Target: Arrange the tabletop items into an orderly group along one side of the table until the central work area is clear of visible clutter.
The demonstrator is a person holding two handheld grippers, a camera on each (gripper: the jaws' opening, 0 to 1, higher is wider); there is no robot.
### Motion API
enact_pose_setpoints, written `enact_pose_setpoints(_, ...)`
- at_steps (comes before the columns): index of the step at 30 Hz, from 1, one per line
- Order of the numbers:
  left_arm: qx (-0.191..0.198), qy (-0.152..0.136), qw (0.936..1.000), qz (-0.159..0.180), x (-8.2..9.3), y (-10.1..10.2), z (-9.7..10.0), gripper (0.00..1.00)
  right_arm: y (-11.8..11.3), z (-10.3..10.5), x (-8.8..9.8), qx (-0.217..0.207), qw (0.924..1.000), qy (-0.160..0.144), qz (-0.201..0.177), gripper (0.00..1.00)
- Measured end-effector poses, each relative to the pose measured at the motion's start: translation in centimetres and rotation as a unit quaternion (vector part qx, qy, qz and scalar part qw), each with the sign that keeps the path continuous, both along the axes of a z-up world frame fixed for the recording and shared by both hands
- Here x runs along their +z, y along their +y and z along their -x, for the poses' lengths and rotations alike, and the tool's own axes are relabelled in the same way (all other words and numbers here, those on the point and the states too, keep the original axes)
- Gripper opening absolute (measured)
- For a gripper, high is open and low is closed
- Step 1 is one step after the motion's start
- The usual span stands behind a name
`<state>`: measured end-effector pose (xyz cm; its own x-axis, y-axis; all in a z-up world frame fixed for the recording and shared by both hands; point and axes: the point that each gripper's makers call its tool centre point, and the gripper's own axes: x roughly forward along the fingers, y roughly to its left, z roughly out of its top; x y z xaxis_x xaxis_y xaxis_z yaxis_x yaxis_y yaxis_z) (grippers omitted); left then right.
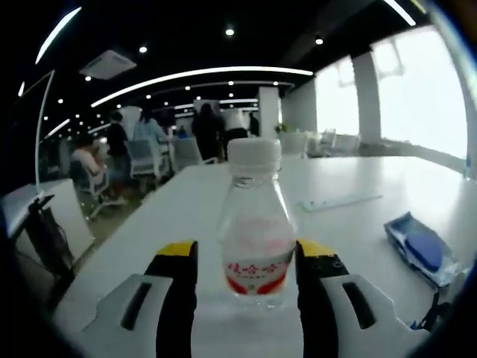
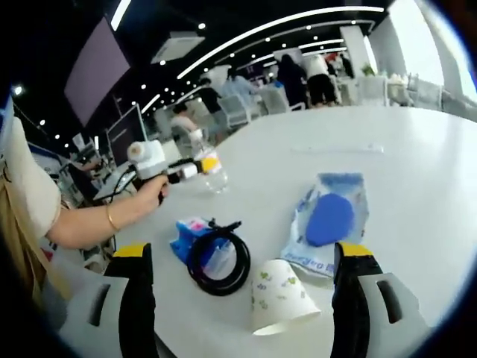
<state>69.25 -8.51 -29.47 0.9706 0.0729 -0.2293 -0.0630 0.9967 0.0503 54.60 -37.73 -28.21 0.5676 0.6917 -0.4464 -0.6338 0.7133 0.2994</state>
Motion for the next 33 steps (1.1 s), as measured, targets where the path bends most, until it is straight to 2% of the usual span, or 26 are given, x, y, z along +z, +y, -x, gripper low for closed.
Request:
enact_pose_setpoints(4,-0.003,-0.002,1.0,0.004,0.5,0.2,0.6,0.6,0.1,-0.1,0.5,-0.009,0.9999,-0.002,-0.008,0.99)
enact_pose_setpoints(8,-0.015,-0.001,0.9999,-0.008,1.1,0.0,1.4,0.71,0.4,-0.1,0.8,-0.007,0.9999,-0.006,-0.009,0.99)
enact_pose_setpoints(11,-0.04,0.0,0.9992,-0.002,1.7,-0.7,1.8,0.77,0.3,-0.4,1.0,-0.012,0.9991,-0.033,0.022,0.99)
enact_pose_setpoints(12,-0.06,0.0,0.9981,-0.012,1.9,-1.1,1.8,0.8,0.4,-0.3,0.9,-0.01,0.9987,-0.038,0.033,0.99)
enact_pose_setpoints(15,-0.087,0.009,0.9957,-0.03,2.1,-1.6,2.1,0.9,0.8,0.0,0.6,-0.001,0.9985,-0.036,0.042,0.99)
enact_pose_setpoints(19,-0.097,0.017,0.9951,0.01,2.4,-1.9,2.9,0.99,0.5,0.0,0.3,-0.007,0.9987,-0.026,0.044,0.99)
enact_pose_setpoints(22,-0.109,0.017,0.9939,-0.008,2.8,-2.3,3.7,0.99,0.3,-0.2,0.1,-0.016,0.9987,-0.019,0.044,0.99)
enact_pose_setpoints(30,-0.143,0.03,0.9892,0.001,3.8,-4.3,6.5,0.99,0.1,0.0,-1.2,-0.03,0.9974,0.002,0.065,0.99)
enact_pose_setpoints(33,-0.155,0.025,0.9875,-0.008,4.3,-4.8,7.3,0.99,0.0,0.2,-1.7,-0.031,0.9971,0.017,0.068,0.99)
